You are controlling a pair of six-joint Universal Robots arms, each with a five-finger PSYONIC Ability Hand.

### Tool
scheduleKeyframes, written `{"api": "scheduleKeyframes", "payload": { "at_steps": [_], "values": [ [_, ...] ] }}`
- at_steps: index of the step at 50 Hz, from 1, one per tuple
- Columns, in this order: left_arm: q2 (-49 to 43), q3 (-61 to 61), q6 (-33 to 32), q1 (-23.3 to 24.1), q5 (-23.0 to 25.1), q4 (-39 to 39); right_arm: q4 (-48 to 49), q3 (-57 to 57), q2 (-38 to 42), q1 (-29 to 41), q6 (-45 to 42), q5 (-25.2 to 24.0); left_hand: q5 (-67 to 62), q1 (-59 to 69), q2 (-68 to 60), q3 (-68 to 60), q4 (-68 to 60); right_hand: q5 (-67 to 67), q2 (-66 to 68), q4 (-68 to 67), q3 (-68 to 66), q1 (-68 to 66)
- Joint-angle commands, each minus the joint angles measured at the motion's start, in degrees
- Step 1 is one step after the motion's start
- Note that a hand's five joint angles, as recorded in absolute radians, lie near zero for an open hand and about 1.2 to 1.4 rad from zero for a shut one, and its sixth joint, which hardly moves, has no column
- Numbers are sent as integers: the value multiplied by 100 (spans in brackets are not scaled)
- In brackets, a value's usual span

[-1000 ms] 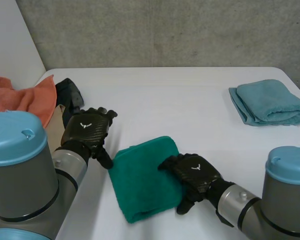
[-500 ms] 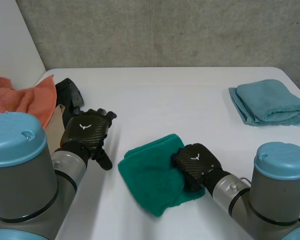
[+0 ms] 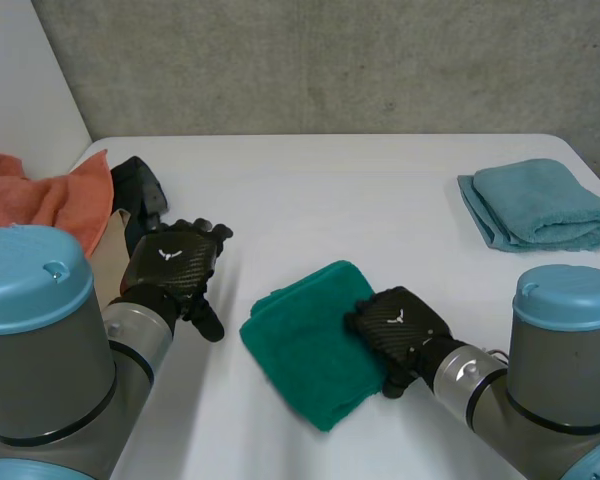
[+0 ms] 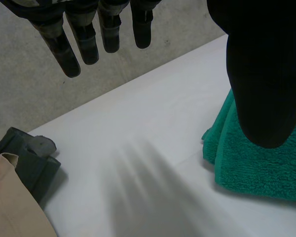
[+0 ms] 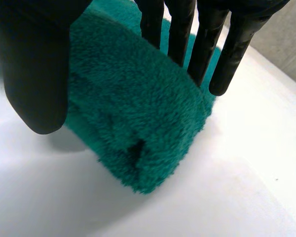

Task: Fold the laundry.

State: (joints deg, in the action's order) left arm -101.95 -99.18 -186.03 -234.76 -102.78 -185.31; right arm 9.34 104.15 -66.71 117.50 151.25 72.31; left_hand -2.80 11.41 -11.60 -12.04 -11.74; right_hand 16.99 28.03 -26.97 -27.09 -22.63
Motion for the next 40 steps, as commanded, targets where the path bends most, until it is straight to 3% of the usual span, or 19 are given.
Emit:
{"api": "scheduleKeyframes", "payload": {
  "at_steps": [1,9,32,35,40],
  "values": [
    [0,-22,-4,0,3,-5,-187,140,-132,-16,-43,-85,280,-141,160,204,174,-278,-382,276,287,-158],
    [-9,-31,-4,0,21,-5,-91,167,-114,-25,-166,-314,280,-141,160,204,174,108,4,-110,-98,-544],
    [-9,-40,-4,-17,30,-5,366,-44,308,45,-438,-261,280,-141,160,204,174,848,744,-850,-839,-1284],
    [-9,-40,-4,-17,30,-5,366,-62,308,45,-438,-261,280,-141,160,204,174,1586,1482,-1588,-1577,-2022],
    [0,-40,-4,-17,30,-5,419,-106,316,45,-447,-261,280,-141,160,204,174,4444,4340,-4446,-4435,-4880]
  ]
}}
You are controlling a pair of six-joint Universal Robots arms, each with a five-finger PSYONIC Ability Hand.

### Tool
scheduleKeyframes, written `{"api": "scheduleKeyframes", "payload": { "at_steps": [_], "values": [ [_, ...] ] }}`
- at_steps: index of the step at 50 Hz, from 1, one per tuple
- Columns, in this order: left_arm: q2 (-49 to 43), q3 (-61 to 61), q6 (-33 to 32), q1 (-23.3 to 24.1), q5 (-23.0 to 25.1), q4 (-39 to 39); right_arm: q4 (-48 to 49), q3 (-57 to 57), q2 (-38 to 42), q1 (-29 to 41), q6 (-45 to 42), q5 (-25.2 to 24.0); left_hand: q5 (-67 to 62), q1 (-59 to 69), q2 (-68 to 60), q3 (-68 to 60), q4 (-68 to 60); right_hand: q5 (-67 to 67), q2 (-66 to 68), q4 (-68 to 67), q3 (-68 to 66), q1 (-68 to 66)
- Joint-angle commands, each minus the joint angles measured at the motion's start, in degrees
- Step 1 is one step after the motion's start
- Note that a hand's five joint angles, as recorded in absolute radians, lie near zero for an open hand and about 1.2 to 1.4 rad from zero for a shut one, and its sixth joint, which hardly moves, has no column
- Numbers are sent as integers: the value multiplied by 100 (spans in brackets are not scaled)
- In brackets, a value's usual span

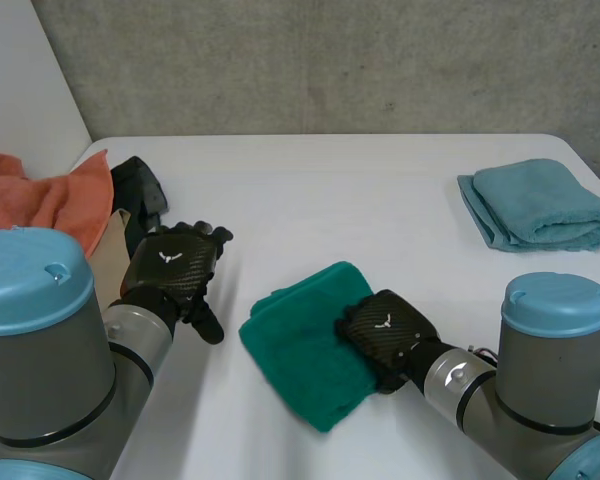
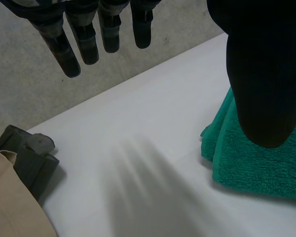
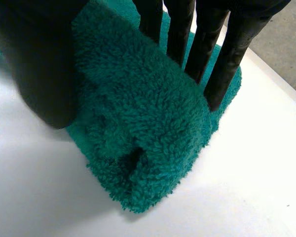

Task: Fold the laundry.

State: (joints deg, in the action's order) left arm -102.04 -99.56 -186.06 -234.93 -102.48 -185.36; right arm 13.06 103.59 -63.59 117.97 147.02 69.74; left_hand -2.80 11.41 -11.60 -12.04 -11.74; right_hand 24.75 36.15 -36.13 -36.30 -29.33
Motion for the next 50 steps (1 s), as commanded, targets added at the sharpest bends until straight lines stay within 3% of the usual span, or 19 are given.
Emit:
{"api": "scheduleKeyframes", "payload": {
  "at_steps": [1,17,25,41,50],
  "values": [
    [9,-2,0,0,0,0,57,-58,4,-2,-24,-4,280,-141,160,204,174,4189,4049,-4052,-4035,-4731],
    [18,-19,0,-18,0,0,153,-681,74,-2,-770,136,280,-141,160,204,174,4525,4385,-4387,-4370,-5067],
    [18,-19,0,-26,0,0,153,-1630,92,-168,-1298,242,280,-141,160,204,174,4525,4385,-4387,-4370,-5067],
    [18,-19,0,-44,0,0,109,-4627,996,-1838,-1237,-39,280,-141,160,204,174,4525,4385,-4387,-4370,-5067],
    [9,-28,0,-44,0,0,136,-5779,2042,-3024,-192,-505,280,-141,160,204,174,4525,4385,-4387,-4370,-5067]
  ]
}}
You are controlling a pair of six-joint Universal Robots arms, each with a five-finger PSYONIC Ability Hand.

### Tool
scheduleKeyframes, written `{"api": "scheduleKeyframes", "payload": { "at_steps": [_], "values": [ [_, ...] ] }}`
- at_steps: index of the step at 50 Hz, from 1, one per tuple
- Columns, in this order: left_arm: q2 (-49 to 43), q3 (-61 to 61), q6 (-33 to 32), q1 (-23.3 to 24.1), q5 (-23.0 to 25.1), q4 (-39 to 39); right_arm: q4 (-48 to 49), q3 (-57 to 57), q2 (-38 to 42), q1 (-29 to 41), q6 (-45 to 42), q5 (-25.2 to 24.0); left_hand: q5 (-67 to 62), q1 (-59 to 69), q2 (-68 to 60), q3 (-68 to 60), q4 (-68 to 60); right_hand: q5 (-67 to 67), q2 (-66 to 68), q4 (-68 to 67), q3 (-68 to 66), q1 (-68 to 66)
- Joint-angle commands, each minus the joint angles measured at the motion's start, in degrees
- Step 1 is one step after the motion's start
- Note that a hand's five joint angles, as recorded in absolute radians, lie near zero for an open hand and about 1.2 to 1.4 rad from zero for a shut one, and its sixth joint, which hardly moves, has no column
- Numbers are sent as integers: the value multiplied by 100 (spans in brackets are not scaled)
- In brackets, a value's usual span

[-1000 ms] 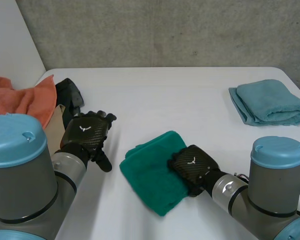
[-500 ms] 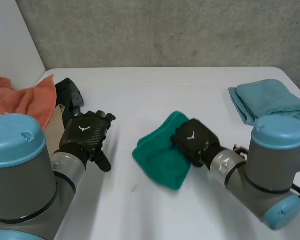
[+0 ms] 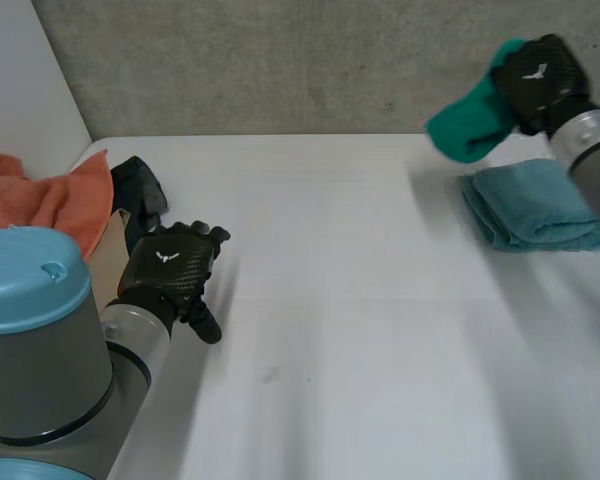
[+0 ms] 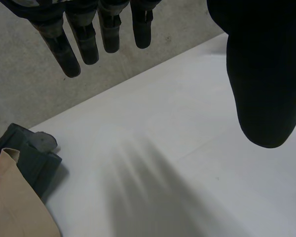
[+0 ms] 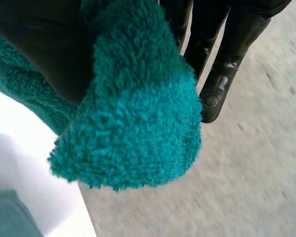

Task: Fold the laundry.

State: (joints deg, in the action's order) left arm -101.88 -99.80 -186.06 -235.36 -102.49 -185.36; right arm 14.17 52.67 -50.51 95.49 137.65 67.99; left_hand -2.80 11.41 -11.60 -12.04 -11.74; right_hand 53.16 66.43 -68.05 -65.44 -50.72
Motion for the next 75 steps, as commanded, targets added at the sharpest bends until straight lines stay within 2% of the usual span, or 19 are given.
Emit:
{"api": "scheduleKeyframes", "payload": {
  "at_steps": [1,8,14,18,20,21,23,24,30,38,46,49,55,59,63,66,70,73,75],
  "values": [
    [-8,4,0,-1,1,0,24,-740,814,-838,798,-365,280,-141,160,204,174,1684,1357,-1195,-1456,-2928],
    [-17,5,0,-1,1,-9,24,-1083,1754,-1313,1044,-691,280,-141,160,204,174,1684,1357,-1195,-1456,-2928],
    [-43,5,0,-1,1,-9,-29,-1347,2430,-1568,1010,-656,280,-141,160,204,174,1684,1357,-1195,-1456,-2928],
    [-61,13,0,-1,1,-9,-73,-1365,2502,-1656,1027,-647,280,-141,160,204,174,1440,1113,-951,-1212,-2684],
    [-78,13,0,-1,1,-9,-125,-1339,2493,-1673,1009,-647,280,-141,160,204,174,-435,-763,924,664,-809],
    [-78,13,0,-1,1,-17,-204,-1312,2458,-1674,1009,-647,280,-141,160,204,174,-2312,-2639,2800,2540,1067],
    [-78,5,-9,-1,1,-44,-301,-1286,2423,-1674,992,-647,280,-141,160,204,174,-3736,-4063,4224,3964,2491],
    [-78,5,-9,-1,1,-44,-432,-1251,2362,-1674,983,-647,280,-141,160,204,174,-5309,-5636,5797,5537,4064],
    [-78,5,-9,-10,1,-44,-951,-1005,1747,-1682,974,-700,280,-141,160,204,174,-5316,-5643,5805,5544,4072],
    [-17,22,-9,-10,1,-44,-1654,-627,517,-1753,992,-630,280,-141,160,204,174,-5316,-5643,5805,5544,4072],
    [238,110,-26,-18,-8,-44,-3095,-530,-741,-1648,1088,12,280,-141,160,204,174,-5316,-5643,5805,5544,4072],
    [396,163,-26,-141,-17,-35,-3359,-58,-1083,-1105,1473,214,280,-141,160,204,174,-5316,-5643,5805,5544,4072],
    [704,303,-132,-703,-26,0,-3351,1163,-1803,-15,2677,179,174,-36,55,98,68,-5316,-5643,5805,5544,4072],
    [757,479,-281,-1178,-52,97,-3159,2068,-2033,600,3003,-13,174,-36,55,98,68,-5316,-5643,5805,5544,4072],
    [748,532,-842,-1766,-61,141,-2755,2895,-2121,1172,3004,-146,174,-36,55,98,68,-5316,-5643,5805,5544,4072],
    [722,532,-1501,-2250,-78,79,-2430,3431,-2174,1489,2996,-137,224,-86,105,149,118,-5316,-5643,5805,5544,4072],
    [599,541,-2363,-2847,-70,-193,-2060,3881,-2191,1692,2978,-120,275,-137,156,199,169,-5316,-5643,5805,5544,4072],
    [213,611,-3083,-3505,-96,-492,-1893,4109,-2183,1745,2969,-120,275,-137,156,199,169,-5316,-5643,5805,5544,4072],
    [125,620,-3260,-3656,-105,-492,-1848,4181,-2174,1737,2960,-120,275,-137,156,199,169,-5316,-5643,5805,5544,4072]
  ]
}}
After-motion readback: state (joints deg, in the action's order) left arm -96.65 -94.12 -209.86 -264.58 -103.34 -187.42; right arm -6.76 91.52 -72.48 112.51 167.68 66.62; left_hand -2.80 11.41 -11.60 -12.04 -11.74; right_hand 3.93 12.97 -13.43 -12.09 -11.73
